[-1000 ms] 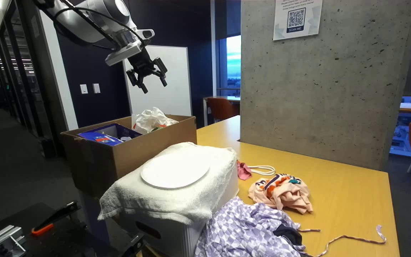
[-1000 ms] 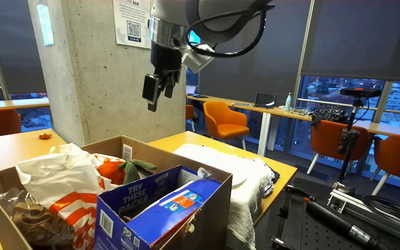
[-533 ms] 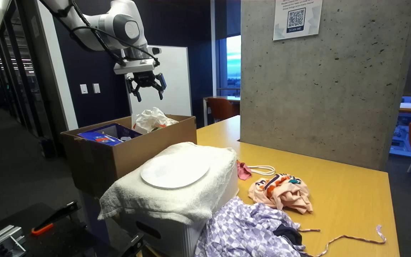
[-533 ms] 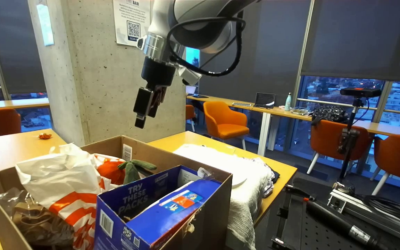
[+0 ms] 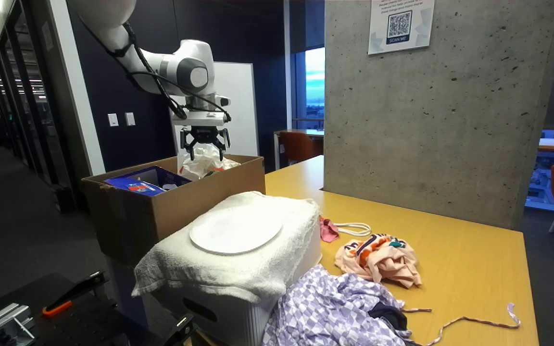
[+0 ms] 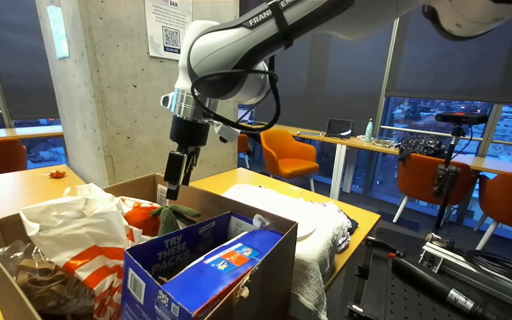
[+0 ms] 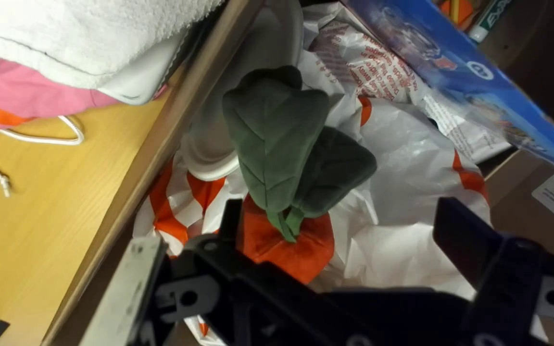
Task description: Remove the paper plate from the box and place it on top of the white storage container then put the radish on the plate.
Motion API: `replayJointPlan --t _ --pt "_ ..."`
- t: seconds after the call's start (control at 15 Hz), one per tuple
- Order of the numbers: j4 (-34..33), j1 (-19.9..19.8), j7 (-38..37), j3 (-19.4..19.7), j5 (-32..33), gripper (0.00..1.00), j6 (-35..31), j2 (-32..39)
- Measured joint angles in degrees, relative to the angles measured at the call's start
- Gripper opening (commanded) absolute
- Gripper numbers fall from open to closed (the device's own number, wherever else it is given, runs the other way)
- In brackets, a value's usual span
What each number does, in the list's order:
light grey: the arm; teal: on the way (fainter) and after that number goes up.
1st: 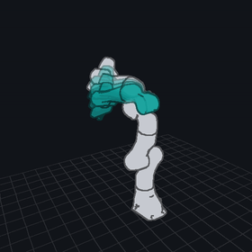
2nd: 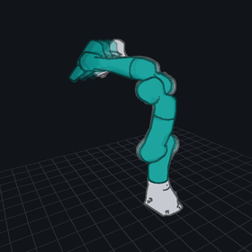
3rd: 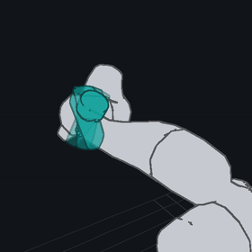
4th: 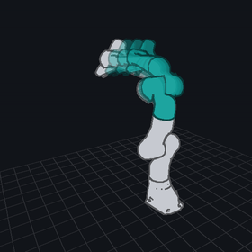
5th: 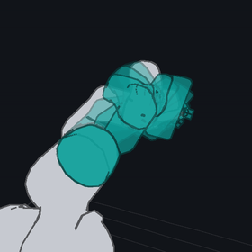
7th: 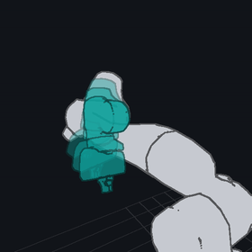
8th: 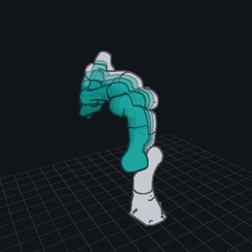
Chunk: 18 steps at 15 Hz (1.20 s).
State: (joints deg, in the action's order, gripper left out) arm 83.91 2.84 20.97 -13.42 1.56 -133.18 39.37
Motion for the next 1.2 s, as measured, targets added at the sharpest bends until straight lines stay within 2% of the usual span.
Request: replayJointPlan --t 0.33,0.4,0.47,0.73,1.07,1.2 --pt "-9.3 0.0 3.0 0.0 0.0 1.0 5.3 8.5" --pt "-11.2 0.1 3.6 0.0 0.0 0.75 6.1 10.1" --pt "-12.8 0.3 4.2 0.0 0.0 0.74 6.8 11.5" --pt "-17.7 1.0 5.6 0.0 0.0 0.42 8.7 14.3" --pt "-19.5 1.4 6.1 0.0 0.0 0.05 10.2 14.7" --pt "-19.5 1.3 6.1 0.0 0.0 0.0 10.4 14.9"
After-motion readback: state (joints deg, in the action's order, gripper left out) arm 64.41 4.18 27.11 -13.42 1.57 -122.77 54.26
